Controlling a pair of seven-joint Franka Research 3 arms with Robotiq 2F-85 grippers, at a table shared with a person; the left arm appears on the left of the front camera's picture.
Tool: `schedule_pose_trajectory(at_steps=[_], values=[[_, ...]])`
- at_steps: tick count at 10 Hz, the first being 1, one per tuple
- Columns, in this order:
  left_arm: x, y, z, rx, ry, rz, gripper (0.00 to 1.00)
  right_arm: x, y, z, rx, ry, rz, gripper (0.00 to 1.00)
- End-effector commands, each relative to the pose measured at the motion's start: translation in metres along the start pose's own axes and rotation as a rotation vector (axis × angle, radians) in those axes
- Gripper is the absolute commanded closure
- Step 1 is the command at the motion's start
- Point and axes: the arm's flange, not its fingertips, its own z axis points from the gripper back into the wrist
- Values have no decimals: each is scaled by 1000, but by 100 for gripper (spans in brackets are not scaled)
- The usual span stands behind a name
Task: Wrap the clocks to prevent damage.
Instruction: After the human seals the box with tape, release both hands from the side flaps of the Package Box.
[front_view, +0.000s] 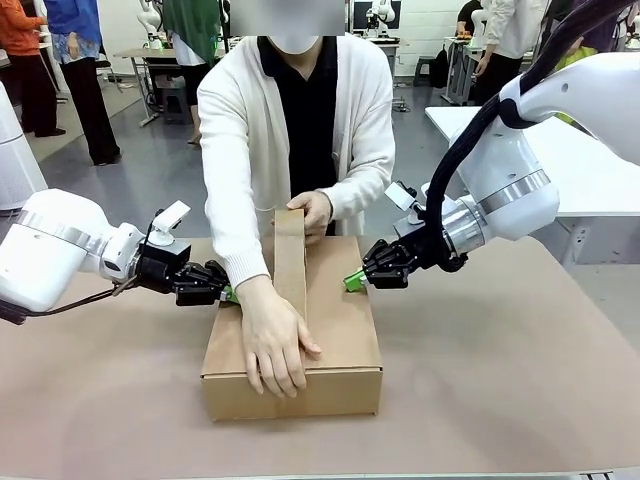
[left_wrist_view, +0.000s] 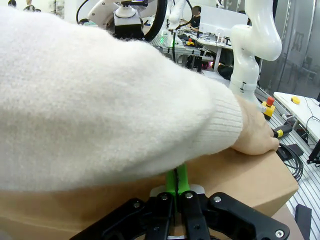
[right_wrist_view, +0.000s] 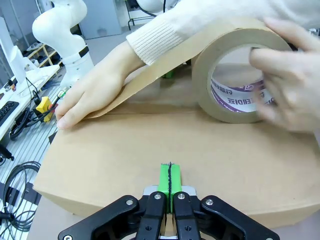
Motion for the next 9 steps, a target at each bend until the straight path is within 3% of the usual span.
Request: schedule_pose_trajectory(at_steps=[1,9], values=[[-2,0,-1,6,8,2,100,-2,0,-2,-5,9,-2,99],[-2,0,-1,6,8,2,100,-2,0,-2,-5,9,-2,99]])
